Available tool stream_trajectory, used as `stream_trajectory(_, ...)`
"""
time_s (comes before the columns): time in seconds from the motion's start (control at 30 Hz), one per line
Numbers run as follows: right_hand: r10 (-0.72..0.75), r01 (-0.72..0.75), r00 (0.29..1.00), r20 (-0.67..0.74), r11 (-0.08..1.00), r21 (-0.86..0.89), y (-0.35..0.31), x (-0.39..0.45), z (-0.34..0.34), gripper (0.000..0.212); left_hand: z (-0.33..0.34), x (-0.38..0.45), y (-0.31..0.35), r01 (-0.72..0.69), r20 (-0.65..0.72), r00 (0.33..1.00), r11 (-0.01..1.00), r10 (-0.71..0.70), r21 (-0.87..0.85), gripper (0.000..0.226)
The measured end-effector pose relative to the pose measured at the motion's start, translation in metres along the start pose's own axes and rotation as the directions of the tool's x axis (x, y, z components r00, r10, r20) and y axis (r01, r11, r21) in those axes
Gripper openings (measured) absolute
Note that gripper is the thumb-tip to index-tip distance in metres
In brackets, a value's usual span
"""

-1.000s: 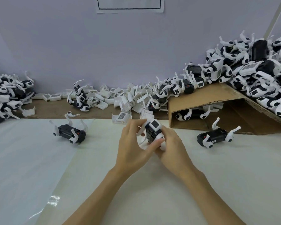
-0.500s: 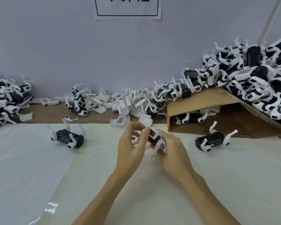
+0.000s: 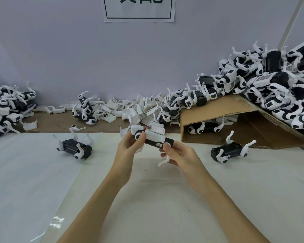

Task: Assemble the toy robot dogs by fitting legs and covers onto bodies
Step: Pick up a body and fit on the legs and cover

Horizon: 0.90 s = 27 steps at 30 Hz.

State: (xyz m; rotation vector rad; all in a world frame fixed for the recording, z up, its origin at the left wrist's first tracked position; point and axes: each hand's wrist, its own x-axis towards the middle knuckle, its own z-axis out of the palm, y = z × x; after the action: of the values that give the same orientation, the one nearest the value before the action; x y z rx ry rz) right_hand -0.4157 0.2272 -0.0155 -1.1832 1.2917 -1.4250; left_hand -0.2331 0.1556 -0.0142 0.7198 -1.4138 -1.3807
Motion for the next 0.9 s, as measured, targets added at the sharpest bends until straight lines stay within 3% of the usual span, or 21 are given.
stream_trajectory(0.13, -0.002, 0.003, 1.000, -0.020, 1.000, 0.020, 0.003, 0.000, 0.002, 0.051, -0.020, 0.004, 0.006, 0.039, 0.123, 0.991, 0.988, -0.058, 0.151, 0.054)
stream_trajectory(0.23, -0.034, 0.034, 0.999, -0.001, 0.997, -0.071, 0.005, -0.003, 0.007, 0.041, -0.030, 0.005, 0.007, 0.023, 0.065, 0.997, 0.967, -0.040, 0.252, 0.057)
stream_trajectory(0.33, -0.016, 0.021, 0.999, 0.044, 0.993, -0.120, 0.007, -0.005, 0.017, 0.045, -0.027, 0.006, 0.006, -0.048, 0.003, 0.999, 0.964, 0.049, 0.262, 0.051)
stream_trajectory(0.5, 0.005, 0.006, 0.996, 0.091, 0.993, -0.117, 0.006, -0.007, 0.015, 0.055, -0.024, 0.006, 0.005, -0.052, 0.035, 0.998, 0.956, 0.044, 0.289, 0.051)
stream_trajectory(0.67, 0.051, -0.008, 0.984, 0.168, 0.968, -0.249, 0.006, -0.007, 0.002, 0.045, -0.032, 0.005, 0.002, 0.013, 0.156, 0.985, 0.928, -0.077, 0.373, 0.066)
stream_trajectory(0.8, 0.035, 0.023, 0.985, 0.171, 0.945, -0.326, 0.005, -0.009, 0.005, 0.038, -0.030, 0.005, 0.003, -0.053, 0.141, 0.990, 0.933, 0.003, 0.356, 0.065)
stream_trajectory(0.9, 0.079, -0.045, 0.991, 0.104, 0.955, -0.295, 0.000, -0.008, 0.010, 0.057, -0.031, 0.008, 0.001, -0.007, 0.103, 0.994, 0.926, -0.034, 0.377, 0.060)
